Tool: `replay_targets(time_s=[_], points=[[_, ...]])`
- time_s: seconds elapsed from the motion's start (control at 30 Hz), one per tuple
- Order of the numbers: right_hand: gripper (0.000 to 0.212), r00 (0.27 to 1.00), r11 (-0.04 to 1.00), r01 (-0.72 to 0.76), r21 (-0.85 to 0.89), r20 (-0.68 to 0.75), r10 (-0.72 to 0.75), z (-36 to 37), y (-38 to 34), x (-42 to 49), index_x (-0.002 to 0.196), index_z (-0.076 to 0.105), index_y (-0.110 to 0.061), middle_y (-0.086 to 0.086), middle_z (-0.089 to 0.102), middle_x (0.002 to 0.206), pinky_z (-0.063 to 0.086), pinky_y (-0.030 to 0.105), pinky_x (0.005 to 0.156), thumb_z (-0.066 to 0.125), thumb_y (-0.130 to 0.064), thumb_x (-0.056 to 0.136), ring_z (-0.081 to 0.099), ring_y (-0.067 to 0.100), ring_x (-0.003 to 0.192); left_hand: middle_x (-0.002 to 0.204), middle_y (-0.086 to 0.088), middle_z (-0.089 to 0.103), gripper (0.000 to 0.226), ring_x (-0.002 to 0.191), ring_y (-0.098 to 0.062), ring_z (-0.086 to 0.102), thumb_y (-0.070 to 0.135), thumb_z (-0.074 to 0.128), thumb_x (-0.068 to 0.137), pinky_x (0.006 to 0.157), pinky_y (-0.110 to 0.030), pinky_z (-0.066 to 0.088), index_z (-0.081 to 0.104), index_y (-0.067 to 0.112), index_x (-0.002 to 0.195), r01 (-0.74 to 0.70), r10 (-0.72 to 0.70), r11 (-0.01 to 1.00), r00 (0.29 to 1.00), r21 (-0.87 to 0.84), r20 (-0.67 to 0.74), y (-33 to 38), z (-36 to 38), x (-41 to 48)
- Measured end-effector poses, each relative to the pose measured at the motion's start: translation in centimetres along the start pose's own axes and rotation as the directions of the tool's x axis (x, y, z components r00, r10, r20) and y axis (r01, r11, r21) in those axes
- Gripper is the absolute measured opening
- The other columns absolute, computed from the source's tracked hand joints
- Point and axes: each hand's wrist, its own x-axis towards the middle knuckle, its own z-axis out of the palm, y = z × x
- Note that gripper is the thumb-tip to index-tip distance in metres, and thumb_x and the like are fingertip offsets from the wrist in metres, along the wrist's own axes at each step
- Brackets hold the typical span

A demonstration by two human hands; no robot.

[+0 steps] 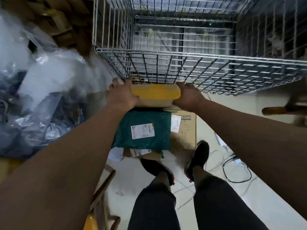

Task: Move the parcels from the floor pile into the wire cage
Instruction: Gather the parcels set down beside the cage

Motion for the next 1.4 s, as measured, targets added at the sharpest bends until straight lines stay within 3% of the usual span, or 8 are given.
replay_targets(time_s=[0.23,0.4,0.6,0.73,0.93,1.07,1.23,1.4], points=[[0.111,0.996,0.991,-0.084,-0.104,-0.032,0.081,4.9,5.7,8.9,0.160,0.008,-0.039,0.010,0.001,0.168,0.024,0.068,0.116,0.074,-0.066,0.076,0.008,0.046,0.152,0.165,-0.024,0.009,0.105,0.148,-0.048,0.022,0.070,0.067,0.081,0.113,-0.064,0.023,-0.001,0.050,0.159,0.206,-0.198,0.972,0.977,-0.116,0.081,-3.2,8.5,8.6],[0.128,0.993,0.985,-0.119,-0.126,0.012,0.122,6.8,9.3,12.3,0.160,0.004,-0.038,0.008,-0.003,0.170,0.022,0.063,0.119,0.080,-0.072,0.063,-0.004,0.046,0.153,0.166,-0.027,-0.008,0.123,0.150,-0.054,0.010,0.078,0.072,0.068,0.120,-0.063,0.024,-0.005,0.047,0.159,0.299,-0.275,0.908,0.954,-0.292,0.121,-4.2,12.0,13.1],[0.143,0.985,0.977,-0.169,0.130,-0.021,0.173,8.4,11.5,13.4,0.157,-0.010,-0.047,0.023,-0.006,0.163,0.040,0.036,0.106,0.096,-0.047,0.061,0.035,0.050,0.141,0.167,-0.019,-0.020,0.144,0.152,-0.053,-0.003,0.105,0.052,0.035,0.118,-0.068,0.012,-0.012,0.053,0.153,0.399,-0.408,0.831,0.911,-0.388,0.063,-3.9,13.3,16.6],[0.144,0.986,0.950,-0.142,0.277,-0.049,0.162,8.9,12.0,13.5,0.158,-0.005,-0.050,0.019,0.015,0.154,0.052,0.043,0.093,0.098,-0.036,0.058,0.039,0.046,0.134,0.168,-0.020,-0.009,0.136,0.151,-0.056,0.001,0.110,0.046,0.023,0.115,-0.074,0.015,-0.019,0.071,0.137,0.373,-0.410,0.807,0.912,-0.458,0.020,-4.8,14.6,17.0],[0.115,0.985,0.917,-0.068,0.392,-0.117,0.123,9.9,12.0,11.7,0.149,0.018,-0.049,0.006,0.024,0.141,0.056,0.057,0.093,0.092,-0.056,0.062,0.035,0.031,0.129,0.163,-0.016,0.014,0.107,0.148,-0.046,0.006,0.094,0.053,0.058,0.114,-0.060,0.017,0.016,0.055,0.151,0.425,-0.472,0.769,0.881,-0.478,0.022,-5.1,13.8,15.3],[0.104,0.979,0.890,-0.011,0.457,-0.178,0.104,10.5,11.4,9.2,0.143,0.018,-0.052,-0.004,0.022,0.133,0.044,0.039,0.103,0.088,-0.060,0.066,0.029,0.032,0.136,0.161,-0.017,0.010,0.107,0.147,-0.046,0.012,0.092,0.056,0.063,0.114,-0.059,0.023,0.020,0.051,0.154,0.418,-0.457,0.795,0.889,-0.439,0.018,-5.7,12.7,12.0],[0.098,0.960,0.824,-0.010,0.567,-0.226,0.168,9.7,10.3,5.5,0.145,0.022,-0.061,0.001,0.025,0.138,0.032,0.027,0.101,0.078,-0.076,0.066,0.032,0.020,0.126,0.156,-0.016,0.018,0.089,0.139,-0.052,0.025,0.089,0.061,0.063,0.109,-0.065,0.035,0.041,0.050,0.141,0.323,-0.415,0.830,0.902,-0.456,-0.117,-5.8,10.2,8.1],[0.106,0.929,0.659,-0.008,0.752,-0.238,0.284,6.6,8.3,1.8,0.159,0.007,-0.049,0.005,0.026,0.153,0.032,0.038,0.117,0.066,-0.079,0.076,0.035,0.024,0.141,0.129,-0.004,0.041,0.075,0.124,-0.044,0.046,0.088,0.059,0.061,0.097,-0.055,0.043,0.051,0.043,0.121,0.253,-0.413,0.785,0.894,-0.565,-0.174,-7.0,6.7,4.0]])
